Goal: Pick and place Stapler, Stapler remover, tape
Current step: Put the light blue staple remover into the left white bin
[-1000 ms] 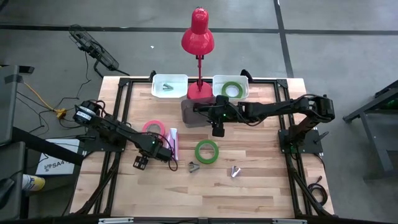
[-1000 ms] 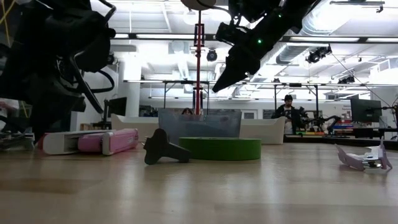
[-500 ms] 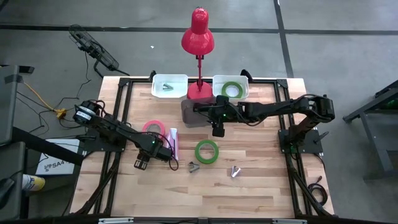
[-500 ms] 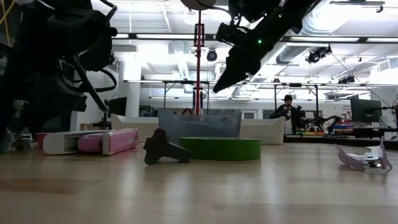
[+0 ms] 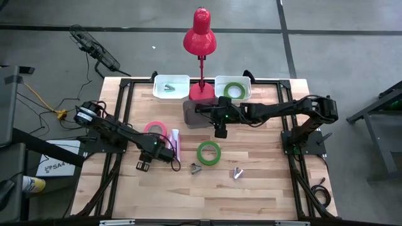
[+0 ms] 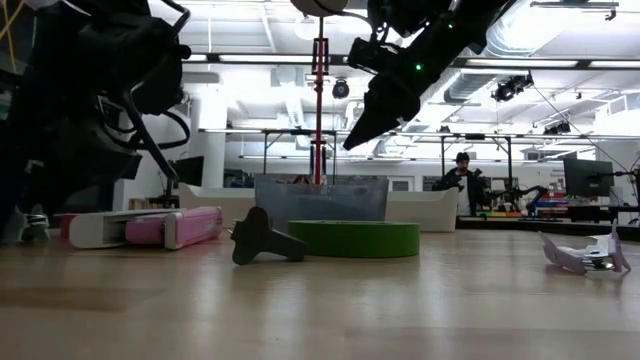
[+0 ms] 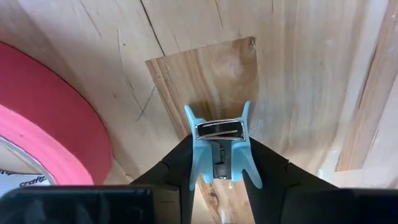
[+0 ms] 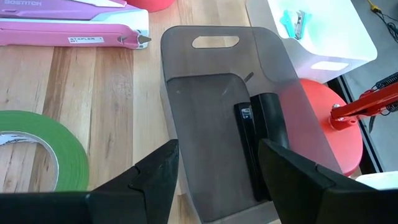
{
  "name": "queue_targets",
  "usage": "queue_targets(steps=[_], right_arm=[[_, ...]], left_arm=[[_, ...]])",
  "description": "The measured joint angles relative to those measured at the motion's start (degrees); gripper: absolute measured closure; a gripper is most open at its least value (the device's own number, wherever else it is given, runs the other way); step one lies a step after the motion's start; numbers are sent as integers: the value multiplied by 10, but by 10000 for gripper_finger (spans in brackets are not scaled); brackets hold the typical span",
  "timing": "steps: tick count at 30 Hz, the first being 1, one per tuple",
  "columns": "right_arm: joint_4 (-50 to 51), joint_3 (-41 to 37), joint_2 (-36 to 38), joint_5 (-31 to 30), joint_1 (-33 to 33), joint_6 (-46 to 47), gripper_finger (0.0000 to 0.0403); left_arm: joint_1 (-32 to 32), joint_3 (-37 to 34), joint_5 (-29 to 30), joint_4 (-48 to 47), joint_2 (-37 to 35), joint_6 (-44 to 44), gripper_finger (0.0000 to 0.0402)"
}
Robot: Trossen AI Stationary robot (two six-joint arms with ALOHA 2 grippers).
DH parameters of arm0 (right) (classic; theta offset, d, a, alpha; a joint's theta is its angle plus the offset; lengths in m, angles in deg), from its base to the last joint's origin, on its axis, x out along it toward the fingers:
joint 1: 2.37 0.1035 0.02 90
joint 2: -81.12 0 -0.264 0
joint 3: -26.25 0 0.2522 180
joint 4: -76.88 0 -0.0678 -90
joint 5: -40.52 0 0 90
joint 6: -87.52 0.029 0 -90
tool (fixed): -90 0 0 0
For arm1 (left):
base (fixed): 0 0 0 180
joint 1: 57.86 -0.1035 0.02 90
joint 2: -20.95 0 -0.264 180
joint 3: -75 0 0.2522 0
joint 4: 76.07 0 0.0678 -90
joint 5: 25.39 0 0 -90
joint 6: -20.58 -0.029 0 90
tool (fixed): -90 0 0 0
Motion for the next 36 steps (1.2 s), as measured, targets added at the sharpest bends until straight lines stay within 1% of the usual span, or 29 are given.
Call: queue_targets(steps=[8, 19, 29, 31, 36], right_arm=[[0, 0, 0, 0, 0, -2, 190], [7, 0, 0, 0, 0, -5, 190], [8, 0, 0, 0, 0, -5, 190], [8, 0, 0, 0, 0, -5, 190], [8, 0, 0, 0, 0, -5, 190]], left_arm=[[0, 24, 0, 6, 1, 5, 300], [0, 44, 77, 1, 1, 31, 300], [0, 98, 135, -1, 1, 79, 300], [0, 106, 154, -1, 1, 80, 300], [-13, 122, 239, -1, 0, 83, 300]])
